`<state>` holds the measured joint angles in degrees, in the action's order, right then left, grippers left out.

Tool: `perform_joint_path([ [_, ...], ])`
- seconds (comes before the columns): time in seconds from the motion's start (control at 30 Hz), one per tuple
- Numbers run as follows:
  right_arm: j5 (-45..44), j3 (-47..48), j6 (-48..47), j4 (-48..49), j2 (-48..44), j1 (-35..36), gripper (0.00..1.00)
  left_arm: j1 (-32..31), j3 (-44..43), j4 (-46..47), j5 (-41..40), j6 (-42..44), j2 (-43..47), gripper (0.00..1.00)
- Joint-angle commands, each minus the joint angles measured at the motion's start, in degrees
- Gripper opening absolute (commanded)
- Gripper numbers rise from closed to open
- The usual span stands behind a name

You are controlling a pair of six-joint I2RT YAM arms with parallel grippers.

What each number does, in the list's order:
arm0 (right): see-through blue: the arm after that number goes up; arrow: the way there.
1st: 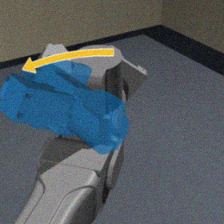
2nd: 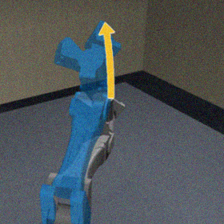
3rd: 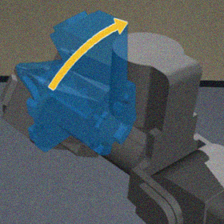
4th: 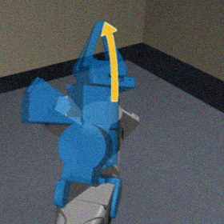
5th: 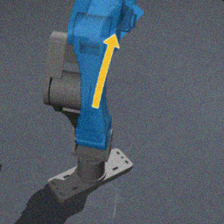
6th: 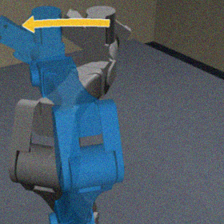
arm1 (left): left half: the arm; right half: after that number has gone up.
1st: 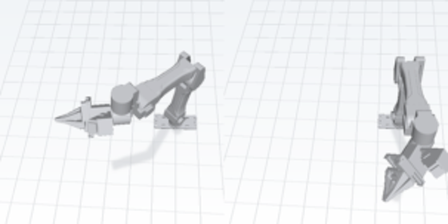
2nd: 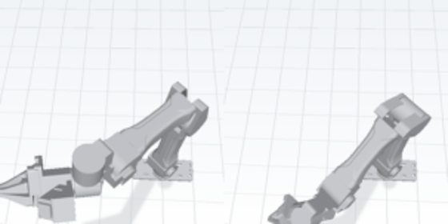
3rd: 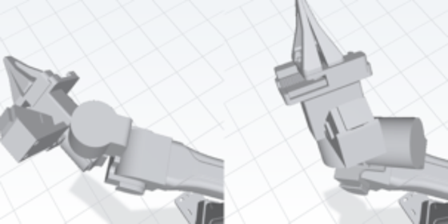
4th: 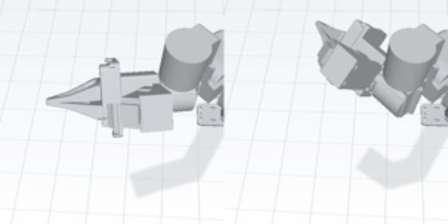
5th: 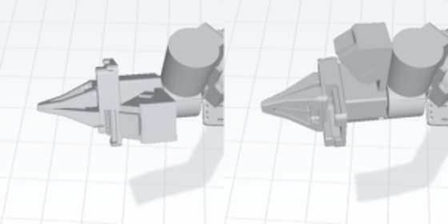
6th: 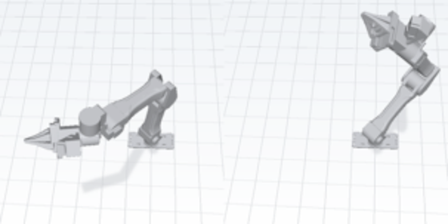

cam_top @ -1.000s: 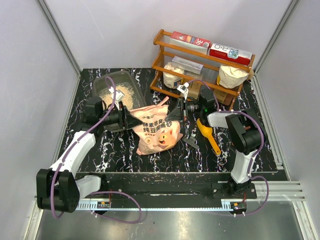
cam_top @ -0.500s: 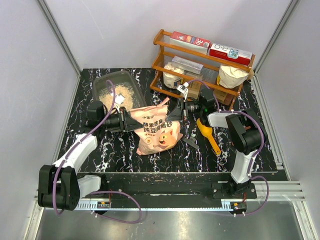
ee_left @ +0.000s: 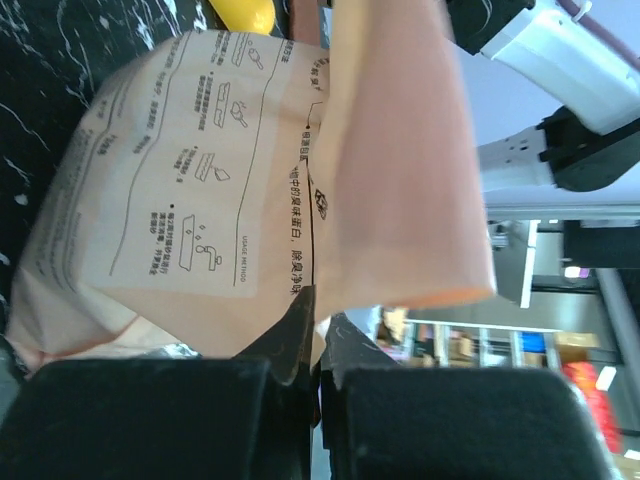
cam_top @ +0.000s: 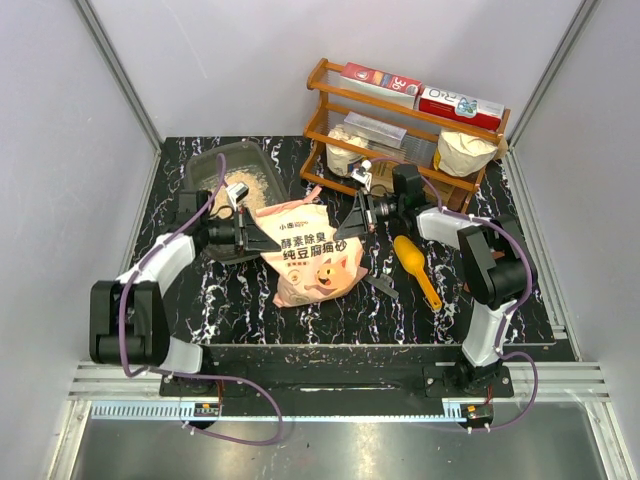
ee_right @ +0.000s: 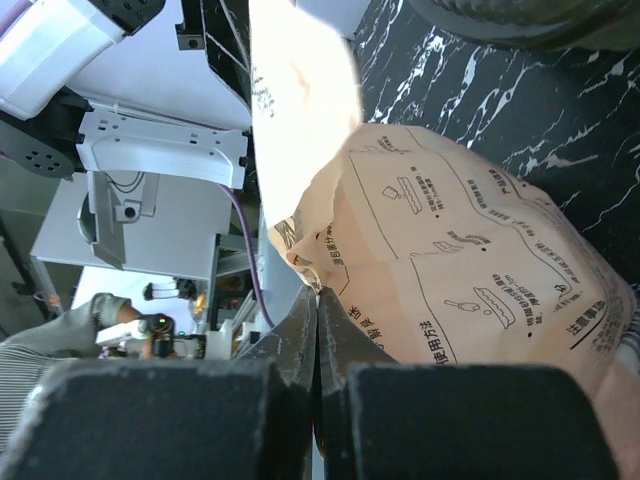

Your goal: Fill the litter box with clean litter

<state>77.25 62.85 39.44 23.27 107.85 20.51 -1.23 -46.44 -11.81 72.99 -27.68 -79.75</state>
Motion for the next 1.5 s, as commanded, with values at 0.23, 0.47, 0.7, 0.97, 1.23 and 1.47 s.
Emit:
perform_joint_path([
  [0.23, 3.09, 8.26, 7.04, -15.44, -1.42, -1.44, 0.00, 0.79, -4.64, -17.56, 9.53, -9.09, -8.14, 0.00],
  [0.47, 3.25, 6.15, 13.28, -14.92, -0.72, -1.70, 0.00, 0.97, 0.74, -2.16, 12.97, -24.79, -10.08, 0.00],
  [0.7, 6.07, 5.18, 19.53, -13.25, 1.57, -1.62, 0.00, 1.15, -3.48, -10.12, 10.69, -15.07, -10.17, 0.07],
  [0.97, 6.50, 6.23, 19.80, -13.16, 1.22, -1.62, 0.00, 4.75, -15.60, -45.29, -7.49, 30.90, -6.66, 0.17],
  [1.23, 7.56, 7.55, 21.11, -13.25, 2.53, -1.62, 0.00, 5.89, -13.60, -50.15, -23.41, 36.31, 2.03, 0.20],
  [1.47, 8.44, 7.46, 21.20, -12.81, 2.98, -1.44, 0.00, 0.89, -19.02, -46.55, -26.49, 47.96, 13.12, 0.35],
])
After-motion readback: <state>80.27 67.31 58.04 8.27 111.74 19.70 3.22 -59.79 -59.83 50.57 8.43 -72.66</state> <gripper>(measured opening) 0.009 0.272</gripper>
